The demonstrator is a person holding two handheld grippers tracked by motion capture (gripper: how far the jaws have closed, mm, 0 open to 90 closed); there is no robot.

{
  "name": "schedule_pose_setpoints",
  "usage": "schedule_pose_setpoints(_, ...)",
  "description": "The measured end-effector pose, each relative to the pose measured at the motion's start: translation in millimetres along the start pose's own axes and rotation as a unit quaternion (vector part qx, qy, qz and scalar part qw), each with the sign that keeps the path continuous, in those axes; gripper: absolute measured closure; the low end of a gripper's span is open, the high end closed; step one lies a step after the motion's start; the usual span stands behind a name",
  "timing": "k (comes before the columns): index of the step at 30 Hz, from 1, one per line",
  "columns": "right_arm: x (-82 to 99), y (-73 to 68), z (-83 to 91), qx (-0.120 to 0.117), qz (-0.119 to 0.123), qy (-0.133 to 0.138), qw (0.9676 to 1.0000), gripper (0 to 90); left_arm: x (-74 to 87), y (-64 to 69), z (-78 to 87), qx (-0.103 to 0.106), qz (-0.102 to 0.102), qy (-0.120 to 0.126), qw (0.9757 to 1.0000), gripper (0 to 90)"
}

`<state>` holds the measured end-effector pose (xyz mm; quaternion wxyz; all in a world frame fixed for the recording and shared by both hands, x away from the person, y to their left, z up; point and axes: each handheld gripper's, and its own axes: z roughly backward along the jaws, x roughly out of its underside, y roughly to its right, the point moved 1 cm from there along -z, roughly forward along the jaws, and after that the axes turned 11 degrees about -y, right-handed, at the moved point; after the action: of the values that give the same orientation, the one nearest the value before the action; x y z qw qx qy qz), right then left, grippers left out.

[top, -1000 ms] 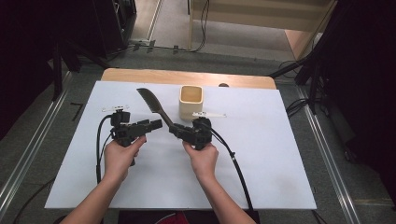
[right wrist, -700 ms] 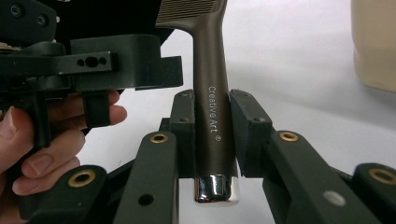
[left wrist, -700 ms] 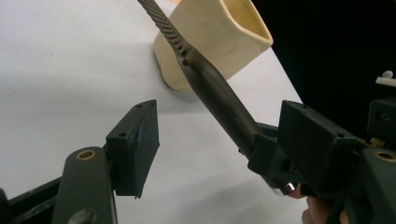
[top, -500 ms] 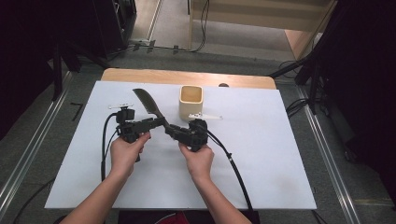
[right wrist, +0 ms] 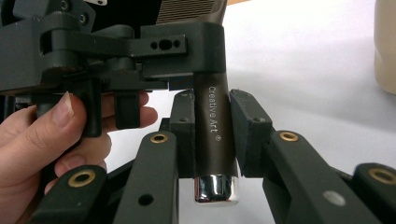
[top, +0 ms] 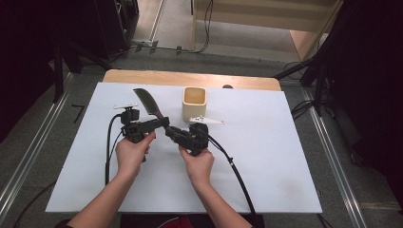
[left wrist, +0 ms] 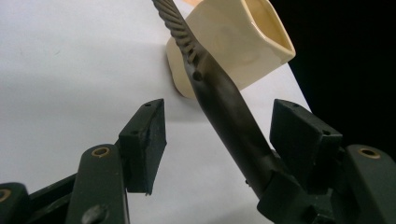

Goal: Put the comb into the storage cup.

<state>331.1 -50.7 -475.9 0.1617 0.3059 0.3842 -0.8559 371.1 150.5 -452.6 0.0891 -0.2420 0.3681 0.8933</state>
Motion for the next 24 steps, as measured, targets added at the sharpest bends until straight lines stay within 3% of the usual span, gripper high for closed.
schedule_pose_setpoints(12,5.0,-1.9,-10.0,-0.009,-0.018,0.009,0.9998,70.2,0.0,-0.3,-0.4,-0.001,0.0,0.007,1.0,49.0)
schedule_pose_setpoints(19,5.9,-0.6,-11.7,-0.021,-0.035,0.017,0.999,70.2,0.7,-3.5,-1.5,0.004,0.012,0.005,0.9999,52.1)
schedule_pose_setpoints(24,7.0,-1.8,-13.2,-0.025,-0.041,0.022,0.9986,70.2,1.3,-4.0,-1.7,0.012,0.014,0.005,0.9998,59.0)
